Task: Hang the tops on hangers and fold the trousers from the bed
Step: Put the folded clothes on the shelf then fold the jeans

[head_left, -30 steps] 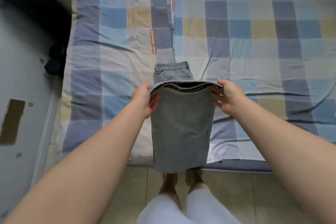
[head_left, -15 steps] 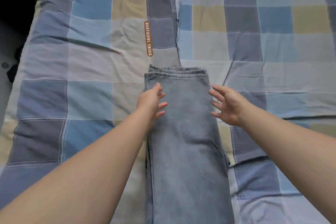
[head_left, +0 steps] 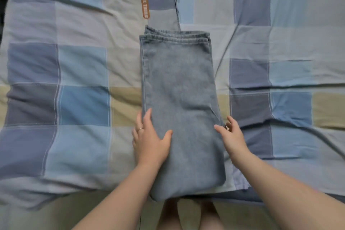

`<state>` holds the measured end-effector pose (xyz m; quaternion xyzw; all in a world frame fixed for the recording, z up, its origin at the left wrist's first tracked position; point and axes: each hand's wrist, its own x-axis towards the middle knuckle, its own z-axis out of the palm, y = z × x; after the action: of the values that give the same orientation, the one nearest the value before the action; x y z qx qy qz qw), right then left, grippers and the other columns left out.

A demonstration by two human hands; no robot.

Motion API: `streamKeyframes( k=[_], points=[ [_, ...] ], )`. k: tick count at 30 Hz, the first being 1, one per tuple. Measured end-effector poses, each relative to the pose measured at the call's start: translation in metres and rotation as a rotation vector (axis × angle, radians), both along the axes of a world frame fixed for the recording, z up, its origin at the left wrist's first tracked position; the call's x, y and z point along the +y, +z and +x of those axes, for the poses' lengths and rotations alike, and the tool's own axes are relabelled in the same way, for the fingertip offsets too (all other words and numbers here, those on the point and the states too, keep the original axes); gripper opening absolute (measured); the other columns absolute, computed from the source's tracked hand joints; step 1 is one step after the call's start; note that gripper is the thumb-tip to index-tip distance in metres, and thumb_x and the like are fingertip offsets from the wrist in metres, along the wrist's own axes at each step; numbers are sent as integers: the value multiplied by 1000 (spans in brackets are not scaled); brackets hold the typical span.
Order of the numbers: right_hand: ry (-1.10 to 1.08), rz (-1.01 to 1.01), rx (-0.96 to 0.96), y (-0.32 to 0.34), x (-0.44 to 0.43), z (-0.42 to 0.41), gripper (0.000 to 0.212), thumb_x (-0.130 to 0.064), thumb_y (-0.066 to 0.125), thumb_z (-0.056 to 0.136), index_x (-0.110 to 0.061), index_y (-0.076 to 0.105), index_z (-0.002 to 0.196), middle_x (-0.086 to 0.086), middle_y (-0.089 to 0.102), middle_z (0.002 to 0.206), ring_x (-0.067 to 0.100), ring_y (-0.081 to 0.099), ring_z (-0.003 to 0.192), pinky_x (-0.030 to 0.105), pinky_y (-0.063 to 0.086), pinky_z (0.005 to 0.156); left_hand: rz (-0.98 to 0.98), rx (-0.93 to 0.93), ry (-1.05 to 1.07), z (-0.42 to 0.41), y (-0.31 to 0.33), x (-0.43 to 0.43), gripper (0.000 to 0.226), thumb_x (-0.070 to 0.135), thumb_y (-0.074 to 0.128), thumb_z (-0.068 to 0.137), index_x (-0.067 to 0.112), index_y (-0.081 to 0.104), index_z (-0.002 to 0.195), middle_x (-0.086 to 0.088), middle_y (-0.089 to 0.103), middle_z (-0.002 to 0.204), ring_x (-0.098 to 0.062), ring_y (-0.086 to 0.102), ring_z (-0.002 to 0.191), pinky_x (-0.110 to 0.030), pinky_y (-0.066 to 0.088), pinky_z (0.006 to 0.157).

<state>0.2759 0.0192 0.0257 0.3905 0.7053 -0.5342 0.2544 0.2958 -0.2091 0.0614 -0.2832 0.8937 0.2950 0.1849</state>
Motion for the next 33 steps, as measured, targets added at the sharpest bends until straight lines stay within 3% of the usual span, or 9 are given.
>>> streamKeyframes(
  k=[4,8,12,17,20,23,27,30,33],
  points=[
    [42,-57,-118,-10,-1,53,89,-24,74,90,-18,17,158,3,39,153,24,44,137,35,37,109,67,-101,270,63,-6,12,102,46,80,78,22,19,156,-8,34,157,-33,40,140,-47,40,110],
    [61,-76,-201,-15,-3,87,69,-23,80,85,-8,43,141,10,57,137,20,57,110,31,44,91,0,-139,238,72,-10,15,88,54,75,78,17,33,146,-7,49,144,-33,50,131,-46,45,100],
    [34,-41,-241,-11,3,111,72,-24,83,81,-4,44,139,11,60,132,25,61,115,36,50,98,17,-213,252,79,-9,14,69,60,71,80,18,43,128,-9,61,130,-38,59,117,-44,48,92],
    [48,-124,-326,12,13,133,48,-26,87,76,-13,64,116,-3,71,101,8,67,84,15,51,57,86,-269,229,116,4,28,62,61,69,83,19,44,121,-9,66,125,-38,61,114,-42,47,89],
    [62,-162,-426,33,24,154,43,-26,88,75,-16,67,110,-3,73,94,13,70,81,23,52,57,134,-326,231,142,20,29,54,62,70,82,23,45,109,-5,68,120,-34,62,112,-37,43,82],
    [80,-149,-524,60,35,181,37,-26,89,72,-14,70,102,4,76,92,20,72,80,32,57,64,195,-409,202,170,41,26,54,61,72,80,22,48,109,-1,68,118,-30,63,112,-37,48,89],
    [61,-174,-573,90,46,209,27,-20,87,75,-11,71,95,0,74,76,12,69,57,20,49,45,306,-439,225,191,62,12,58,51,80,80,16,60,122,-1,68,122,-23,64,113,-40,50,100],
    [94,-214,-622,119,54,227,29,-25,83,79,-11,72,101,1,75,84,14,70,68,23,54,60,445,-482,337,208,87,0,49,42,85,78,17,64,114,0,71,118,-14,68,99,-32,54,86],
    [27,-272,-627,141,58,225,26,-24,79,83,-11,72,104,6,78,94,22,71,84,38,60,82,502,-491,413,205,108,-8,46,39,86,78,19,62,111,3,71,113,-10,69,93,-26,53,73]
  ],
)
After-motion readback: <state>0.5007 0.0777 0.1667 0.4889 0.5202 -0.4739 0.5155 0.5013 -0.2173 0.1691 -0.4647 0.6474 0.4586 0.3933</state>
